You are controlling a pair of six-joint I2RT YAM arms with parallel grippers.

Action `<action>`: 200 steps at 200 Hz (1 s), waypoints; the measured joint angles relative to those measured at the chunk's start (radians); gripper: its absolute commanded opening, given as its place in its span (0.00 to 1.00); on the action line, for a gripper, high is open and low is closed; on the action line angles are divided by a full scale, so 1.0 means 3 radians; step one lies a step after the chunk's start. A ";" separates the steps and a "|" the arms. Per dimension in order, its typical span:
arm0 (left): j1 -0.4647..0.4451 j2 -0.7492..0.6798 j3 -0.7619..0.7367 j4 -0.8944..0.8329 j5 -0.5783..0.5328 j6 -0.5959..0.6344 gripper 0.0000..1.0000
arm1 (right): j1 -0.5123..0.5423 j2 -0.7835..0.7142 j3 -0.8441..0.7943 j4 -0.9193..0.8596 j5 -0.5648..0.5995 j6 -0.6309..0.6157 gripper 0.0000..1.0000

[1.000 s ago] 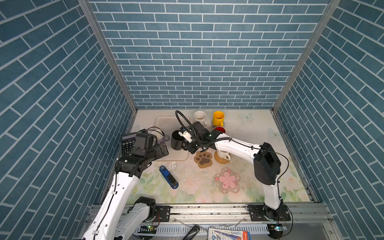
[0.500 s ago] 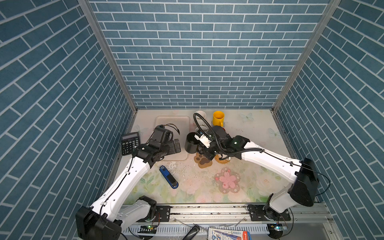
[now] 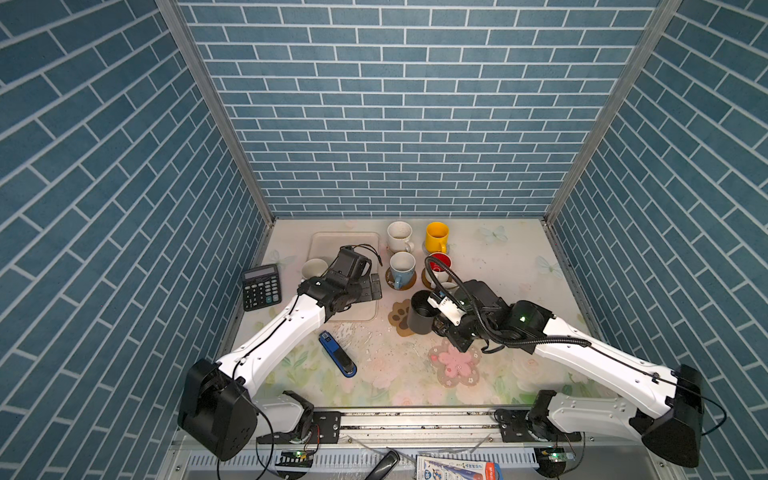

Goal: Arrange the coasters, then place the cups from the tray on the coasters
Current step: 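Carry the black mug with the right gripper toward the pink flower coaster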

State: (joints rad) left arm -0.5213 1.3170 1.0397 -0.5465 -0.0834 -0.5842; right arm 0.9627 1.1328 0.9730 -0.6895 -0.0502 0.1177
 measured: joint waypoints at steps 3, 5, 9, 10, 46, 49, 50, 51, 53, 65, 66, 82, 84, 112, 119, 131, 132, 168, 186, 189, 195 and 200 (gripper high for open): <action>-0.0004 0.0013 0.0001 0.0008 0.0000 -0.0001 0.99 | 0.0000 -0.0027 -0.0031 -0.0006 0.0008 0.0022 0.00; -0.0006 0.0023 0.0004 0.0014 0.0000 -0.0008 0.99 | 0.0000 -0.0043 -0.0050 -0.0015 0.0014 0.0032 0.00; -0.0010 0.0051 0.0008 0.0027 0.0000 -0.0014 0.99 | 0.0000 -0.0076 -0.0086 -0.0023 0.0022 0.0053 0.00; -0.0011 0.0053 0.0009 0.0029 0.0000 -0.0014 0.99 | 0.0000 -0.0081 -0.0093 -0.0023 0.0024 0.0057 0.00; -0.0043 0.0221 0.0047 0.0117 0.0006 -0.0037 0.99 | 0.0000 -0.0406 -0.0459 -0.0078 0.0120 0.0308 0.00; -0.0046 0.0234 0.0053 0.0121 0.0006 -0.0037 0.99 | 0.0000 -0.0430 -0.0484 -0.0083 0.0132 0.0333 0.00; -0.0046 0.0235 0.0056 0.0122 0.0006 -0.0037 0.99 | 0.0000 -0.0441 -0.0496 -0.0086 0.0136 0.0343 0.00; -0.0046 0.0237 0.0056 0.0121 0.0006 -0.0037 0.99 | 0.0000 -0.0446 -0.0502 -0.0089 0.0139 0.0348 0.00; -0.0047 0.0244 0.0060 0.0127 0.0006 -0.0037 0.99 | 0.0000 -0.0463 -0.0519 -0.0098 0.0148 0.0369 0.00; -0.0048 0.0273 0.0081 0.0148 0.0008 -0.0037 0.99 | 0.0000 -0.0537 -0.0604 -0.0134 0.0193 0.0474 0.00; -0.0048 0.0275 0.0083 0.0149 0.0006 -0.0037 0.99 | 0.0000 -0.0546 -0.0615 -0.0135 0.0196 0.0484 0.00; -0.0047 0.0309 0.0106 0.0167 0.0006 -0.0037 0.99 | 0.0000 -0.0655 -0.0759 -0.0120 0.0229 0.0608 0.00; -0.0048 0.0313 0.0108 0.0169 0.0006 -0.0037 0.99 | 0.0000 -0.0669 -0.0778 -0.0118 0.0229 0.0623 0.00; -0.0048 0.0355 0.0118 0.0173 0.0006 -0.0037 0.99 | 0.0009 -0.0832 -0.1006 -0.0118 0.0231 0.0806 0.00; -0.0048 0.0361 0.0118 0.0174 0.0005 -0.0037 0.99 | 0.0022 -0.0847 -0.1041 -0.0120 0.0233 0.0844 0.00; -0.0047 0.0367 0.0118 0.0174 0.0004 -0.0036 0.99 | 0.0050 -0.0853 -0.1096 -0.0106 0.0237 0.0908 0.00; -0.0047 0.0369 0.0118 0.0174 0.0004 -0.0036 0.99 | 0.0055 -0.0853 -0.1102 -0.0103 0.0238 0.0914 0.00; -0.0048 0.0387 0.0125 0.0172 -0.0008 -0.0033 0.99 | 0.0151 -0.0855 -0.1266 -0.0043 0.0285 0.1085 0.00; -0.0048 0.0387 0.0126 0.0170 -0.0018 -0.0031 0.99 | 0.0169 -0.0885 -0.1328 -0.0031 0.0340 0.1179 0.00; -0.0048 0.0387 0.0126 0.0170 -0.0019 -0.0031 0.99 | 0.0170 -0.0895 -0.1339 -0.0023 0.0350 0.1193 0.00; -0.0048 0.0387 0.0126 0.0170 -0.0022 -0.0029 0.99 | 0.0170 -0.0919 -0.1363 -0.0013 0.0373 0.1219 0.00; -0.0048 0.0387 0.0126 0.0170 -0.0024 -0.0027 0.99 | 0.0172 -0.0938 -0.1380 -0.0004 0.0389 0.1245 0.00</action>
State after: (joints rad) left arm -0.5358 1.4330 1.0775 -0.4953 -0.0906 -0.5922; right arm 1.0142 0.8513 0.5591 -0.6907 0.0666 0.4911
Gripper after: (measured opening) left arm 0.994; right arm 0.175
